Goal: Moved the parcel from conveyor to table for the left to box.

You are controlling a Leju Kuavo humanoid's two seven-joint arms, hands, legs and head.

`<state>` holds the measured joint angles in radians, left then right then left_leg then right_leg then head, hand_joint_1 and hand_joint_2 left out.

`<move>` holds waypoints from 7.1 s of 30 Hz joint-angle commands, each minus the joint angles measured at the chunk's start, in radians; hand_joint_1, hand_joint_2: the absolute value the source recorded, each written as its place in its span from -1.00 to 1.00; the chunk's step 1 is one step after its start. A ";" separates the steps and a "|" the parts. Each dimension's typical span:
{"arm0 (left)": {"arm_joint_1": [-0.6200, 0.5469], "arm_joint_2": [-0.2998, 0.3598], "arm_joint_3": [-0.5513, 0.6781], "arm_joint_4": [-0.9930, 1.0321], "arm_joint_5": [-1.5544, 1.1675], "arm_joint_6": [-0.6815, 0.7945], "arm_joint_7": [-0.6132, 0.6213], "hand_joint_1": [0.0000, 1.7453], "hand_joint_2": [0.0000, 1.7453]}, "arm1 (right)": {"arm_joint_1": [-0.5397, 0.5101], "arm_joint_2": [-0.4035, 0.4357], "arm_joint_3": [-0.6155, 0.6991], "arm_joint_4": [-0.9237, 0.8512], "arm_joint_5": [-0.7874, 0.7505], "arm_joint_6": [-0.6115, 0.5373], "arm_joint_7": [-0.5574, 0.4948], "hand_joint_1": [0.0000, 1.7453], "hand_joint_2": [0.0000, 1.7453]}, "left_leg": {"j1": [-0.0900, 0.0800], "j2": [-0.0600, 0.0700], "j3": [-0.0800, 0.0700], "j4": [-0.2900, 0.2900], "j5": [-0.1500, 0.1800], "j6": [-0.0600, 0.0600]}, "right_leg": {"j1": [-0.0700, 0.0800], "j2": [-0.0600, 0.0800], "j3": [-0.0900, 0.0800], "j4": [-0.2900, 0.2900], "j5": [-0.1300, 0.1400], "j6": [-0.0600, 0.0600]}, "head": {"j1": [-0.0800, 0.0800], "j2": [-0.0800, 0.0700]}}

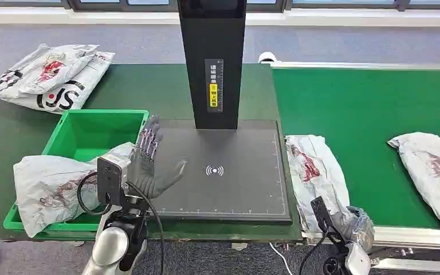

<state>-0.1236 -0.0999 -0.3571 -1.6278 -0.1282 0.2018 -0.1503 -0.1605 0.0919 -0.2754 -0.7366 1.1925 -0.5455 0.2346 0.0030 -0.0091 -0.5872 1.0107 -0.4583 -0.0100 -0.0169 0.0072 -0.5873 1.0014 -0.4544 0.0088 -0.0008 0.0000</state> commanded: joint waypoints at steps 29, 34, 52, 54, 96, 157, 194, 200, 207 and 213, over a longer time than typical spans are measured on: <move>-0.030 0.008 -0.002 0.068 0.013 0.014 -0.043 -1.00 1.00 | 0.052 0.013 0.327 -0.994 -0.210 -0.153 -0.339 1.00 1.00 | -0.001 0.003 0.000 0.000 0.000 0.000 | 0.000 0.002 -0.001 0.001 0.000 -0.001 | 0.000 0.000; -0.054 0.007 -0.013 0.098 0.026 0.018 -0.055 -1.00 1.00 | -0.035 0.008 0.381 -0.962 -0.234 -0.153 -0.361 1.00 1.00 | 0.000 0.004 0.000 0.000 0.000 0.000 | 0.000 0.002 -0.001 0.001 0.001 -0.001 | 0.000 0.000; -0.157 0.023 -0.022 0.168 0.090 0.057 -0.098 -1.00 1.00 | -0.254 0.022 0.671 -0.556 -0.350 0.062 -0.282 1.00 1.00 | 0.001 0.005 0.003 -0.003 0.003 -0.001 | 0.002 0.003 0.002 -0.003 0.003 -0.002 | 0.000 0.000; -0.161 0.028 -0.021 0.168 0.092 0.058 -0.099 -1.00 1.00 | -0.254 0.028 0.682 -0.533 -0.354 0.052 -0.287 1.00 1.00 | 0.002 0.005 0.003 -0.002 0.003 -0.001 | 0.002 0.003 0.002 -0.002 0.003 -0.002 | 0.000 0.000; -0.172 0.041 0.030 0.139 0.114 0.111 -0.114 -1.00 1.00 | -0.322 0.105 0.910 -0.070 -0.660 0.329 -0.256 -1.00 1.00 | 0.002 0.000 0.001 -0.002 0.003 -0.001 | 0.002 0.000 0.002 -0.001 0.002 -0.002 | 0.000 0.000; -0.359 -0.014 -0.236 0.647 -0.510 -0.082 0.100 -1.00 1.00 | 0.036 -0.017 0.396 -0.985 -0.679 -0.034 -0.420 -1.00 1.00 | 0.001 -0.001 0.002 -0.001 0.003 -0.001 | 0.001 -0.002 0.002 -0.001 0.002 -0.001 | 0.000 0.000; -0.532 -0.120 -0.356 1.183 -0.753 -0.088 0.159 1.00 1.00 | -0.042 0.030 0.419 -0.875 -0.679 0.004 -0.413 -1.00 1.00 | 0.001 0.002 0.002 -0.001 0.003 -0.001 | 0.001 0.001 0.002 -0.001 0.004 -0.001 | 0.000 0.000; -0.532 -0.120 -0.356 1.183 -0.753 -0.088 0.159 1.00 1.00 | -0.042 0.030 0.419 -0.875 -0.679 0.004 -0.413 -1.00 1.00 | 0.001 0.002 0.002 -0.001 0.003 -0.001 | 0.001 0.001 0.002 -0.001 0.004 0.000 | 0.000 0.000; -0.536 -0.102 -0.314 1.172 -0.767 -0.022 0.180 1.00 1.00 | -0.035 0.028 0.414 -0.875 -0.682 0.001 -0.413 -1.00 1.00 | 0.001 0.002 0.002 -0.001 0.003 -0.001 | 0.001 0.001 0.002 0.000 0.003 0.000 | 0.000 0.000; -0.535 -0.059 -0.226 1.124 -0.784 0.166 0.196 1.00 1.00 | -0.016 0.025 0.408 -0.879 -0.673 0.008 -0.391 -1.00 1.00 | 0.001 0.003 0.002 -0.002 0.003 -0.001 | 0.002 0.002 0.002 -0.002 0.004 -0.001 | 0.000 0.000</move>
<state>-0.6360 -0.2266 -0.6680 -0.5035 -0.8973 0.2244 0.0313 -0.1673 0.1125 0.1686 -1.6735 0.5173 -0.5451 -0.1827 0.0030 -0.0098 -0.5868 1.0109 -0.4555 -0.0106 -0.0171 0.0067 -0.5867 1.0023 -0.4518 0.0092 -0.0008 0.0000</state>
